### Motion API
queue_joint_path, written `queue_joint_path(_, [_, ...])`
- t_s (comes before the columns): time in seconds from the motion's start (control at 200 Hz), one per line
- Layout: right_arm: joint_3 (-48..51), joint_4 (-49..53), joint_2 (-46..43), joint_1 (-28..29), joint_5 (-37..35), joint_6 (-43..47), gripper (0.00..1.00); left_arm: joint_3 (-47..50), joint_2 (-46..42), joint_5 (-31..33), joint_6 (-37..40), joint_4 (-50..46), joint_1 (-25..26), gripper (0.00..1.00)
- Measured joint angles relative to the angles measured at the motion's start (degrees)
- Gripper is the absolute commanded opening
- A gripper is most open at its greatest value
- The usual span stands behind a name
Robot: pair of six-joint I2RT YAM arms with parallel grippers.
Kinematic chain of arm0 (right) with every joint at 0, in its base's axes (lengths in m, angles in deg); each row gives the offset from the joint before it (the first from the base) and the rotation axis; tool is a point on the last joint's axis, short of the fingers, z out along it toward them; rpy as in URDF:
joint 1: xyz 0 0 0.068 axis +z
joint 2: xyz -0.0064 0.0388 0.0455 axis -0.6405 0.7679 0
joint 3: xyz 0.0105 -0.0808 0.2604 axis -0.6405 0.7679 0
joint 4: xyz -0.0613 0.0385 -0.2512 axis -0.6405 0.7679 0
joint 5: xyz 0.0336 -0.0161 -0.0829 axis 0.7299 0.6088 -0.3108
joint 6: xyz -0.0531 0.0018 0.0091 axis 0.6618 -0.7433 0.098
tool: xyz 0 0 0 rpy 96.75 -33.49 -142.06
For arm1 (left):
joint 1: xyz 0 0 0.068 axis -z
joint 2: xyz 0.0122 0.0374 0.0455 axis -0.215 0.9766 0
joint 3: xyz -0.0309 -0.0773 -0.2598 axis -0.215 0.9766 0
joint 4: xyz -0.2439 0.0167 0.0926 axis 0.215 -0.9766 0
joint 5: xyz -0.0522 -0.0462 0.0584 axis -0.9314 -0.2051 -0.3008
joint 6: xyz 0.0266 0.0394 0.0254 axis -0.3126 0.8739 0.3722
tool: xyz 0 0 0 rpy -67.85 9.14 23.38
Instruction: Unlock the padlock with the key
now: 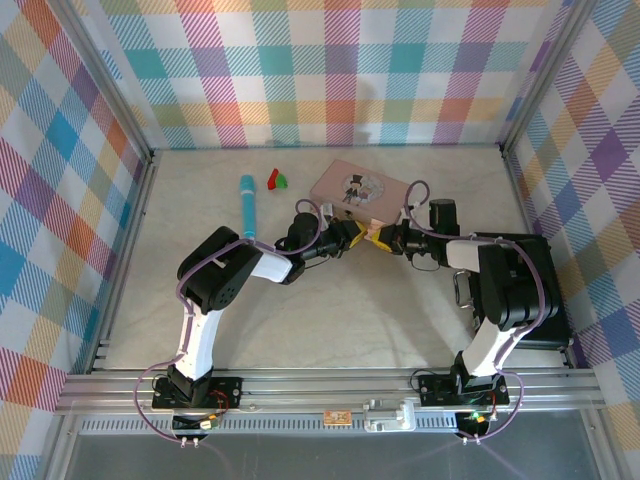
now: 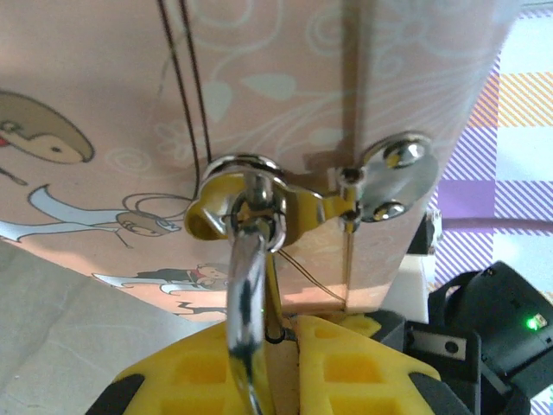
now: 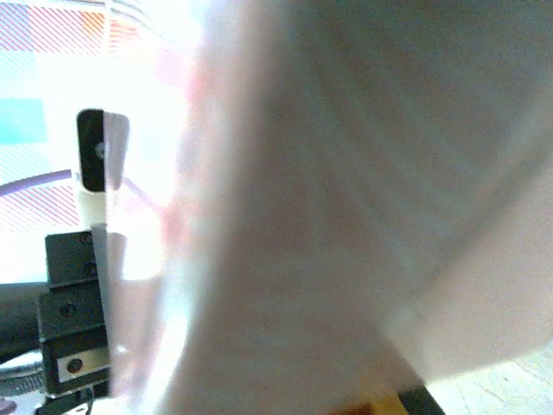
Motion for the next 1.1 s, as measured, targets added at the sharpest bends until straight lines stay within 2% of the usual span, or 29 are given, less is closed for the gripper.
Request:
queue_joint_path(0.23, [-0.04,0.44,-0.76,1.20,-2.19,-6.71,0.00,0.48,-0.11,0.39,2.73,-0.07,0.00,0.00])
queue_joint_path(0.495, [7.78,-9.11,-2.34,3.52,-7.87,-18.01,0.00,2.19,-0.24,6.71,3.34,-1.36,1.70,0.00])
queue_joint_path(0.69, [10.45,-9.70,-6.34,4.39,-12.90,-19.78,0.00,2.32,-0.70,12.24,3.32,-1.44,3.74,0.00])
queue_joint_path(1.1, [13.44,-12.59,-9.03,6.23,-18.80,-21.73,0.00,2.25,-1.01,17.75,2.64,-1.99,5.75,0.00])
